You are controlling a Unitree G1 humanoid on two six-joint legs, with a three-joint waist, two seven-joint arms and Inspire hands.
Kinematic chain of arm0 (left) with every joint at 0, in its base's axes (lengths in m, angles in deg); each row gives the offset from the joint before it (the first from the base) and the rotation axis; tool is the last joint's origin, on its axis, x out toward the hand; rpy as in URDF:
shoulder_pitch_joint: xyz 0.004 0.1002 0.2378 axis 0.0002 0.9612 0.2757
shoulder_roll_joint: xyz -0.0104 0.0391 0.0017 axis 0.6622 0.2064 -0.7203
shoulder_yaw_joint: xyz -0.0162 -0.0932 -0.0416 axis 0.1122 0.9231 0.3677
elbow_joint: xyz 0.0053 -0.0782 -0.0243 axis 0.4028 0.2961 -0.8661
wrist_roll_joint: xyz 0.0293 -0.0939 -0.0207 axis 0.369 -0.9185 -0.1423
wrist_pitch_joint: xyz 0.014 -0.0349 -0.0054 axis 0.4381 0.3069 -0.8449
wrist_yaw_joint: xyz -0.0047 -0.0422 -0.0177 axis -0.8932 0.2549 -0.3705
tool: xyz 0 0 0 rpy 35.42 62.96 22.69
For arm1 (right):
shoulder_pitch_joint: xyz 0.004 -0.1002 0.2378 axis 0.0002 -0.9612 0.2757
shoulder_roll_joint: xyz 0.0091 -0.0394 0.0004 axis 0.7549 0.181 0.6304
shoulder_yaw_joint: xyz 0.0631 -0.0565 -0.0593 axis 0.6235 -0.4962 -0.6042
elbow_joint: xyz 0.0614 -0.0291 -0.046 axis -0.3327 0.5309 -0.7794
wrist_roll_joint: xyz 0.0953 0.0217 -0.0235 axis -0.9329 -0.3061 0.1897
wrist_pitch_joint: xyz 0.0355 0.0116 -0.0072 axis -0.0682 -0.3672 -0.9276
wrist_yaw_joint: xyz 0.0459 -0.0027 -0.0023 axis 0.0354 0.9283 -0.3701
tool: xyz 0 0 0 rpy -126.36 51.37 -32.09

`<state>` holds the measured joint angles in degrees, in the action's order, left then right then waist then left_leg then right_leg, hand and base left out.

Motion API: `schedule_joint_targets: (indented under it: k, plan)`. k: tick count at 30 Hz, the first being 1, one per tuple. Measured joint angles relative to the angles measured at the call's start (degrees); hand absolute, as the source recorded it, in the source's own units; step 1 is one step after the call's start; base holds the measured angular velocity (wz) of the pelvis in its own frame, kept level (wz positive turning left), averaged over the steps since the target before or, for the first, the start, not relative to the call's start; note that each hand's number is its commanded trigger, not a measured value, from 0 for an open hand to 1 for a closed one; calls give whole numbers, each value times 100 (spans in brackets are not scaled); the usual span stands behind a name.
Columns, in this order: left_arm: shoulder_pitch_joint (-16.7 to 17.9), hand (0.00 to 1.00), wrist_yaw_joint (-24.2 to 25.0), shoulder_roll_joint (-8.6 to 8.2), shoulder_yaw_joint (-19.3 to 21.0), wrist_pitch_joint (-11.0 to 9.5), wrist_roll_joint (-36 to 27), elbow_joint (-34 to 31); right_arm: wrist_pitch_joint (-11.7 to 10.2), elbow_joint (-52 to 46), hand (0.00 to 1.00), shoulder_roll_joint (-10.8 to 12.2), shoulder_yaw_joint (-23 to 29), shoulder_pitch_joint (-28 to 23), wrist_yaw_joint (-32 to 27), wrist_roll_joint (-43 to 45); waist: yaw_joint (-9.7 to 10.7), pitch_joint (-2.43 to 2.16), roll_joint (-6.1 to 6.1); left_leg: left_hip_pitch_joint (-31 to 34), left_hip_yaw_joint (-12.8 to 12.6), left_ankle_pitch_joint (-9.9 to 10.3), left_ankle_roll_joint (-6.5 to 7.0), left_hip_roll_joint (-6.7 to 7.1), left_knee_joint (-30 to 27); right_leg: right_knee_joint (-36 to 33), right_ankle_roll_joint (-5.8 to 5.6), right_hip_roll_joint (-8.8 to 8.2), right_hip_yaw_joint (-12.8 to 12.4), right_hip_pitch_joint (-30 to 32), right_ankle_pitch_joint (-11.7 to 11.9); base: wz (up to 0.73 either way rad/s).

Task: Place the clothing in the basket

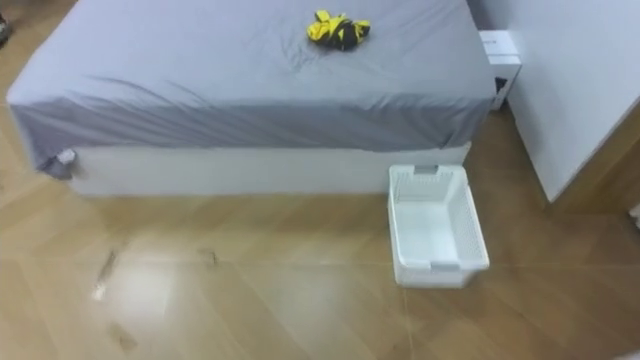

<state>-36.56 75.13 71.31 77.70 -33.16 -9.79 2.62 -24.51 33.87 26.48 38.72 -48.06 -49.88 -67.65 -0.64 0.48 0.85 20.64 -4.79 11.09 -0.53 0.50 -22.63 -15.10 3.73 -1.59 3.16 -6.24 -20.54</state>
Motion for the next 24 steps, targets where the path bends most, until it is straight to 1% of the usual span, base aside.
schedule_joint_targets:
  k: [1,2,3,4,5,6,7,8,9,10,11,12,13,14,15,16,17,18,19,20,21,22,23,24]
  plan:
    - [99,0,-39,-1,-2,-14,3,1,9,-1,0,2,-17,-30,-14,5,-55,-2,14,160,6,-428,-24,-6,441,29,-42,-85,-40,-130,-102,-43]
    - [154,0,-38,-1,9,-21,14,9,18,-2,0,-10,-61,-60,-37,18,-81,2,18,266,-12,-837,5,-29,691,74,-140,-128,-109,-257,-205,-39]
    - [161,0,-39,0,21,-22,15,10,28,-1,0,-10,-61,-84,-44,18,-82,8,17,306,-53,-1063,46,-21,703,98,-181,-166,-131,-313,-268,-14]
    - [148,0,-38,-1,29,-57,17,10,47,2,0,-12,-57,-108,-51,9,-74,-10,106,327,-159,-1438,198,81,640,141,-282,-294,-144,-377,-368,0]
    - [116,0,-37,1,28,-121,19,7,43,5,0,-2,-25,-99,-62,15,-62,-11,224,425,-300,-1308,359,213,313,141,-388,-454,-147,-376,-453,-4]
    - [69,0,-38,-12,38,-174,9,5,36,4,0,-4,15,-72,-62,42,-64,12,253,500,-370,-1197,364,222,94,140,-429,-510,-150,-376,-437,-17]
    - [31,0,-34,-18,44,-224,-10,14,-39,4,0,0,74,-37,-89,116,-80,33,242,656,-414,-855,410,194,-407,153,-601,-608,-164,-445,-315,-19]
    - [18,0,-32,-7,44,-229,-43,20,-91,-3,0,3,64,-40,-131,136,-93,57,246,782,-444,-720,516,167,-856,161,-626,-642,-207,-563,-257,-36]
    - [3,0,-25,22,27,-278,-148,21,-147,-34,0,22,35,-21,-228,142,-163,210,237,1113,-607,-522,614,56,-1941,13,-677,-665,-543,-816,-205,-49]
    - [78,0,-40,23,-14,-321,-231,101,-139,-40,0,-6,29,-121,-287,129,-157,-19,218,984,-476,-335,387,23,-1522,-648,-677,-685,-393,-626,-215,-48]
    - [115,0,-58,74,-4,-331,-232,199,-135,-70,0,14,51,-190,-329,137,-123,-46,173,765,-417,66,415,128,-1557,-1704,-722,-812,-102,-435,-188,-18]
    - [85,0,-84,100,-7,-328,-221,230,-136,-93,0,31,62,-236,-369,138,-104,-21,287,627,-478,219,481,235,-1585,-2169,-844,-944,-58,-334,0,22]
    - [-46,0,-127,91,-14,-331,-186,220,-129,-90,0,25,148,-256,-436,137,-130,-45,276,362,-541,443,577,321,-1568,-2860,-869,-1057,-13,-119,692,31]
    - [-127,0,-155,74,-30,-333,-131,213,-141,-114,0,8,260,-229,-473,107,-183,-92,135,40,-570,569,661,327,-1339,-3415,-703,-1061,20,166,1567,18]
    - [-191,0,-168,71,-21,-335,-73,172,-149,-136,0,10,290,-183,-484,86,-231,-84,112,-122,-552,607,688,330,-1173,-3655,-635,-1038,19,405,1605,-14]
    - [-268,0,-202,81,-4,-378,81,128,-151,-217,0,16,275,-54,-474,89,-308,0,18,-527,-451,611,668,322,-795,-4136,-457,-830,122,990,1013,-18]
    - [-309,0,-218,94,-23,-409,184,115,-151,-434,0,23,237,46,-471,71,-312,32,-111,-904,-254,593,652,282,-439,-4201,-280,-534,343,1508,512,-6]
    - [-342,0,-219,101,-36,-412,188,93,-163,-536,0,26,208,47,-475,45,-272,43,-134,-1089,-144,592,651,253,-297,-4076,-241,-381,489,1742,352,30]
    - [-374,0,-239,150,-167,-414,184,78,-197,-697,0,37,123,50,-488,42,-234,46,-214,-1441,87,597,646,245,-33,-3553,-227,-108,667,2134,184,55]
    - [-383,0,-239,189,-336,-413,179,-20,-194,-854,0,55,71,52,-496,34,-151,49,-201,-1736,272,639,632,242,194,-2688,-254,47,751,2438,187,68]
    - [-384,0,-240,201,-402,-413,180,-61,-193,-944,0,54,51,42,-504,35,-96,51,-192,-1867,373,676,625,235,288,-2192,-228,84,792,2550,243,78]
    - [-386,0,-217,189,-555,-413,180,-105,-198,-1071,0,53,45,41,-537,9,-87,54,-173,-2216,407,742,583,198,521,-1220,-197,102,823,2687,565,75]
    - [-345,0,-200,135,-674,-410,175,-107,-214,-1143,0,40,50,43,-616,1,-85,45,-202,-2585,435,831,522,104,710,-689,-133,87,912,2737,1261,70]
    - [-332,0,-180,130,-729,-410,174,-117,-228,-1166,0,43,51,50,-664,2,-82,30,-206,-2751,517,872,483,55,773,-519,-98,83,968,2732,1559,62]
